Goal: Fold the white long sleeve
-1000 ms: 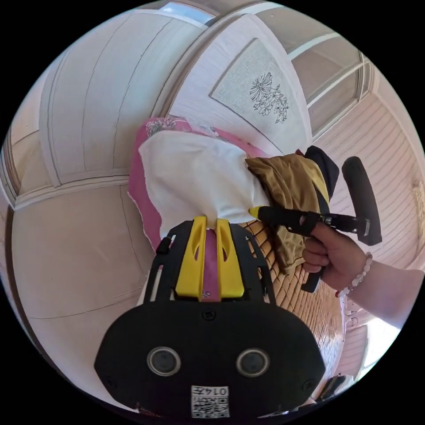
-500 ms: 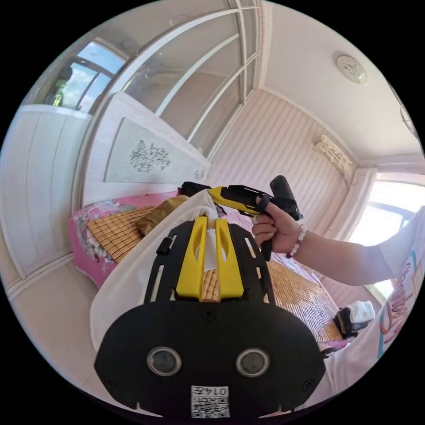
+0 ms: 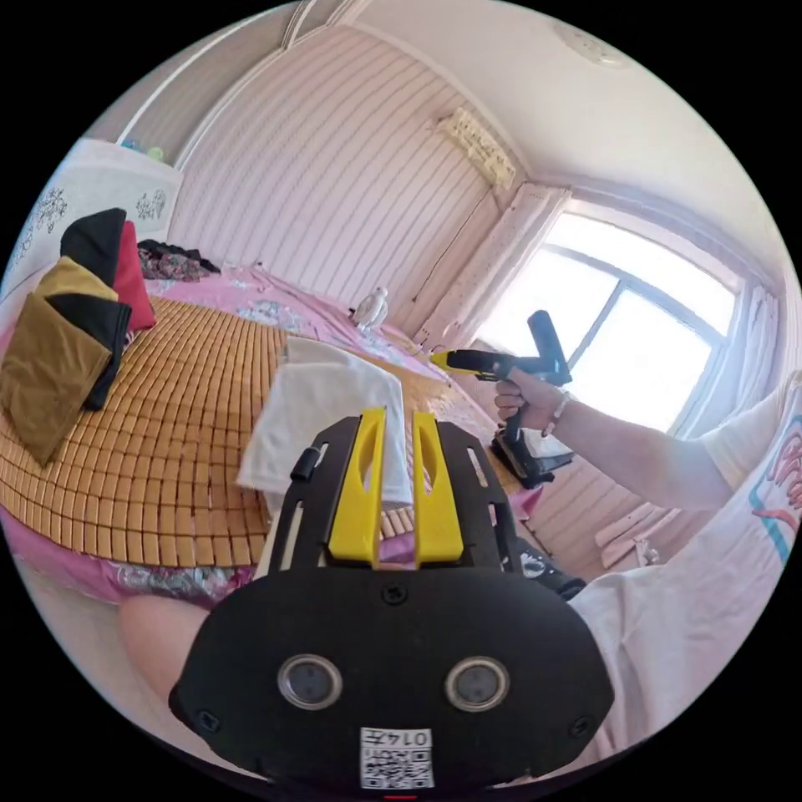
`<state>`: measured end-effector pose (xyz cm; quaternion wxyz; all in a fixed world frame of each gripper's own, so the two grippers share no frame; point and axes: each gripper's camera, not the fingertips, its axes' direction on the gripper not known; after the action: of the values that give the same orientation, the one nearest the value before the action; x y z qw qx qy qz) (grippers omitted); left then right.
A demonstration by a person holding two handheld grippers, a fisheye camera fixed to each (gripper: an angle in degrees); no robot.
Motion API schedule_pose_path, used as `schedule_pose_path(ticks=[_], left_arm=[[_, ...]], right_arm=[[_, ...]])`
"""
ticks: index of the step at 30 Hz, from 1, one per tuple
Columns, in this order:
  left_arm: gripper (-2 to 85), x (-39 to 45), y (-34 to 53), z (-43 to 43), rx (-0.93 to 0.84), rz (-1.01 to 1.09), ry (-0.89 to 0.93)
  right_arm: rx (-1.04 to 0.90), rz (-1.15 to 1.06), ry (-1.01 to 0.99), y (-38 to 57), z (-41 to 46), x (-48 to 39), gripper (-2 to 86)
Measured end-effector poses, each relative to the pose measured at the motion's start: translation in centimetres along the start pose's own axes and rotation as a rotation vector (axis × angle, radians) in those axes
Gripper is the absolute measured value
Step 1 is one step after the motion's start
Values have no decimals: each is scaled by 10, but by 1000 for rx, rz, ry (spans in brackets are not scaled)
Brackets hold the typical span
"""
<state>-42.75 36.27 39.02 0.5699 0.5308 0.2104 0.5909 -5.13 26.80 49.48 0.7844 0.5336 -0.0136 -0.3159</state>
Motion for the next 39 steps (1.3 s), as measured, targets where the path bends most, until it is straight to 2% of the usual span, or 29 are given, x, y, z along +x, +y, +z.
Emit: schedule_pose_path(ticks=[4, 7, 14, 21, 26, 28, 30, 32, 35, 39], left_arm=[[51, -15, 25, 45, -212, -52, -130], [50, -27, 25, 65, -296, -90, -189], [65, -40, -5, 119, -400, -67, -300], [83, -50, -29, 186, -500, -52, -314], [84, -60, -45, 233, -567, -83, -306], [83, -60, -49, 247, -601, -65, -318], [81, -62, -51, 261, -643, -59, -325], [65, -62, -52, 276, -707, -48, -334], [31, -59, -55, 279, -723, -15, -328], [-4, -57, -55, 270, -700, -35, -323]], right_arm=[[-96, 106, 93, 74, 13, 36, 84], [-153, 61, 84, 93, 34, 29, 92], [-188, -86, 43, 55, 82, -3, 100], [-311, -120, 125, 15, 128, -3, 106], [-272, 5, 128, 1, 129, 11, 113], [-329, 140, 146, -7, 134, 26, 118], [-358, 230, 77, -10, 135, 40, 102], [-370, 295, 56, -10, 131, 53, 51], [-294, 308, 4, -2, 101, 73, 14], [-58, 332, -113, 40, 6, 111, 2]])
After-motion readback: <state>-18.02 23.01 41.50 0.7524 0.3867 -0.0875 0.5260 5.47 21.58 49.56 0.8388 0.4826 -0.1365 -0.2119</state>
